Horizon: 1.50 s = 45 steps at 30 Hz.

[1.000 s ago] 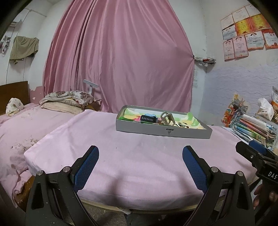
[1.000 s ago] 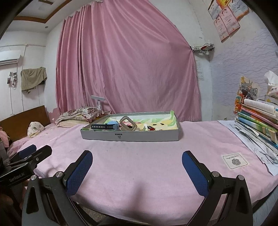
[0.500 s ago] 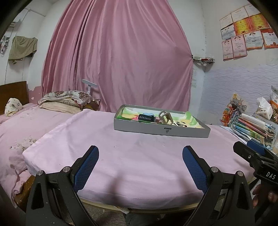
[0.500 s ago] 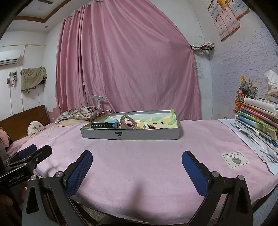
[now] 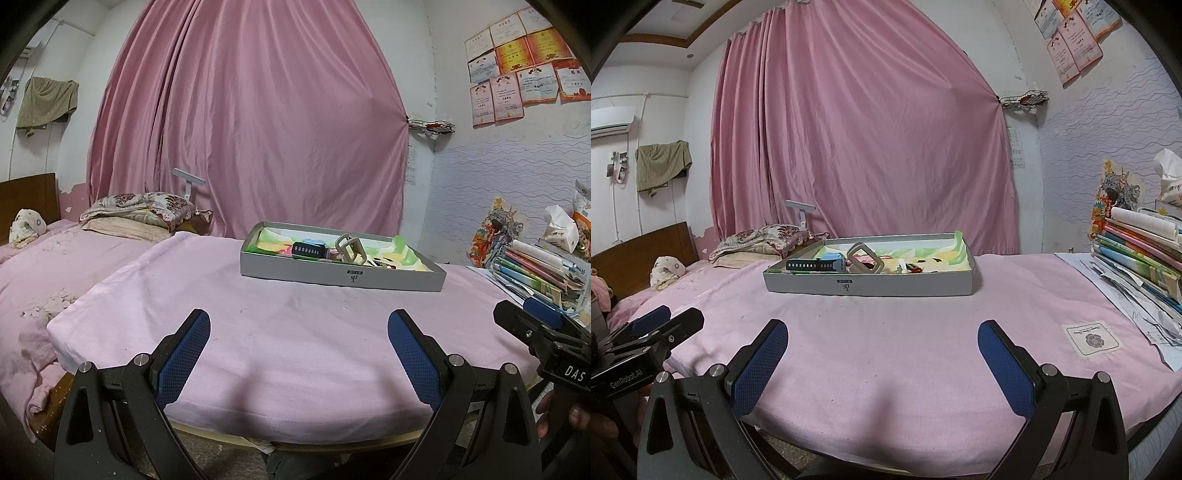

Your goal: Organize jewelry

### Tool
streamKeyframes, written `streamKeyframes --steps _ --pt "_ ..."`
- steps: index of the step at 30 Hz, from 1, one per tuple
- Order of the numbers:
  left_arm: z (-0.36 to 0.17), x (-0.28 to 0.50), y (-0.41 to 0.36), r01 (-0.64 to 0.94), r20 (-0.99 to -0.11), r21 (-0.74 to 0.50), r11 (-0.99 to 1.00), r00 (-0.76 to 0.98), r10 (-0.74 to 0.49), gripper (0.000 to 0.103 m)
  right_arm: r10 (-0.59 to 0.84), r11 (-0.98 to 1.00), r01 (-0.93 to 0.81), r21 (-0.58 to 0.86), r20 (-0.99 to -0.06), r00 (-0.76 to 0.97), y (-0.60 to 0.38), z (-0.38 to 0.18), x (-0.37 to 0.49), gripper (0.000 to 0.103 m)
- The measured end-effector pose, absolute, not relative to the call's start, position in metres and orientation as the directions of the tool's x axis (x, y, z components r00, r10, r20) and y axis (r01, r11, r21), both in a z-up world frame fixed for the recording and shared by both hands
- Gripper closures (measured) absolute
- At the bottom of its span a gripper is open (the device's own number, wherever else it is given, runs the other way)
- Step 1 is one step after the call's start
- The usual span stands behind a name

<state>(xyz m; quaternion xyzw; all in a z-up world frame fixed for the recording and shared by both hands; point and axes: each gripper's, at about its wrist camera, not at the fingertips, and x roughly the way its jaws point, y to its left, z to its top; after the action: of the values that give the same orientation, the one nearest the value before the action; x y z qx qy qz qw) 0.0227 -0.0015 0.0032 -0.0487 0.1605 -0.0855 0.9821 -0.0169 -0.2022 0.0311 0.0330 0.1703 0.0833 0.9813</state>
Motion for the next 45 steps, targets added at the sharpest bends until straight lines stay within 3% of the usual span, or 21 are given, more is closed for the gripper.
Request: streamKeyframes --steps 45 --pt "0.0040 0.0225 -0.0024 0.154 -0.308 -0.113 0.982 0.934 -0.182 0.009 0.174 0.984 -0.151 0.094 -0.329 0.928 -0.2022 0.0310 -0.0171 0.000"
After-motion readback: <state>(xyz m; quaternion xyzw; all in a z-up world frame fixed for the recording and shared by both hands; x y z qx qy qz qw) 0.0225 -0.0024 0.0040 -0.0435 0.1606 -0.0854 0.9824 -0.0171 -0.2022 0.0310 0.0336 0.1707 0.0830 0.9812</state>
